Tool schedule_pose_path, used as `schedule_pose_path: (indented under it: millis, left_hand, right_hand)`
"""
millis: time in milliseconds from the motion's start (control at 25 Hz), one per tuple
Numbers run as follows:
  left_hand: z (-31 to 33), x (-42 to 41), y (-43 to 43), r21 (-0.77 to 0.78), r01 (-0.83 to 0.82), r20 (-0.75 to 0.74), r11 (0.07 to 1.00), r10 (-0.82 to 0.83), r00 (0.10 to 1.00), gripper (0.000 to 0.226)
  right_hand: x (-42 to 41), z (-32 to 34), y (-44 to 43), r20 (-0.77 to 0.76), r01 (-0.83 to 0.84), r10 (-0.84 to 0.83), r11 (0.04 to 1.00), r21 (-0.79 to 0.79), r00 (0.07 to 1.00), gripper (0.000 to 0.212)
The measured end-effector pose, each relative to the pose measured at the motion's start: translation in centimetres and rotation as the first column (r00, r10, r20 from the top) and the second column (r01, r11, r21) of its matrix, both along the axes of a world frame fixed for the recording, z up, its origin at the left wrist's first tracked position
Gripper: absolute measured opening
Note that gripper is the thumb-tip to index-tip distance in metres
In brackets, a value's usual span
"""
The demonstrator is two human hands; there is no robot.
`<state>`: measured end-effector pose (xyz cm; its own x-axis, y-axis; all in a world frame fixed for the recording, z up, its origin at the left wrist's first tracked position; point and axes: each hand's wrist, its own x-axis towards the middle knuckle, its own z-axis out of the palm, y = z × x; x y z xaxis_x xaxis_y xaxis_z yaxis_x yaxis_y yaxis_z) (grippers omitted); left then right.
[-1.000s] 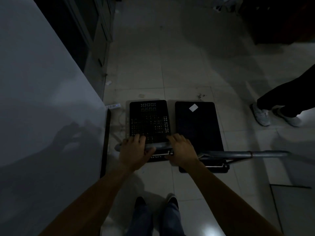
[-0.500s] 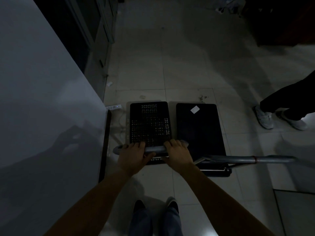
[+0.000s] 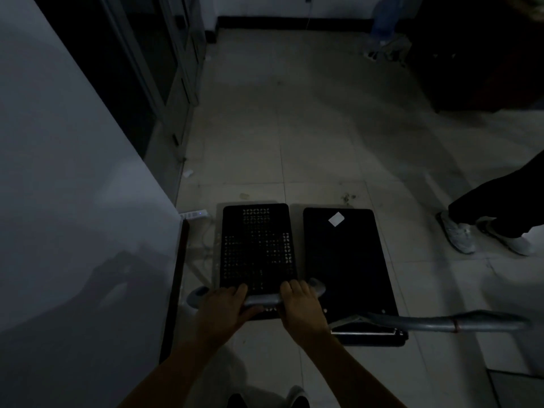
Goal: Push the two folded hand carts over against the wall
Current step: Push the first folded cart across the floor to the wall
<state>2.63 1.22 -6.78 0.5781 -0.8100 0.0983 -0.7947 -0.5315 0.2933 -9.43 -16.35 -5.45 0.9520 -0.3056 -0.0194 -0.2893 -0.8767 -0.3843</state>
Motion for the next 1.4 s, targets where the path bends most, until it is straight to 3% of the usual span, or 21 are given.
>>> schedule_pose_path:
  millis: [800, 1400]
  left_hand:
    - [0.3, 8.1, -2.9, 0.12, -0.044, 0.109, 0.992, 0.031, 0.994, 0.054]
    - [0.0, 20.0, -11.9, -0.015, -0.064, 0.152, 0.998, 0.066, 0.986, 0.065]
  right_hand:
    - [7.7, -0.7, -2.2, -0.004, 0.093, -0.093, 0.996, -0.008, 0.996, 0.018]
    - [20.5, 0.4, -11.4, -0.079, 0.068, -0.068, 0.998, -0.004, 0.995, 0.023]
